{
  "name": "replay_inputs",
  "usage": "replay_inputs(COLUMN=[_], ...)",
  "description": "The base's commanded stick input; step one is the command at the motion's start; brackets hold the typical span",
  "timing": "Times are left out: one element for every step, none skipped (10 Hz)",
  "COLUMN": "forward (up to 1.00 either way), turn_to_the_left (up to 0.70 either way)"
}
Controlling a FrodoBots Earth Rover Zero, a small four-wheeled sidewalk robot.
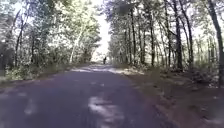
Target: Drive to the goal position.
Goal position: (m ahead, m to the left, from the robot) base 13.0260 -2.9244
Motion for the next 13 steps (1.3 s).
replay_inputs(forward=[0.45, 0.45, 0.45, 0.45, 0.45, 0.45, 0.45, 0.45, 0.45, 0.45, 0.45, 0.45, 0.45], turn_to_the_left=[0.00, 0.00, 0.00, 0.00, 0.00, 0.00, 0.00, 0.00, 0.00, 0.27, 0.27, 0.27, 0.27])
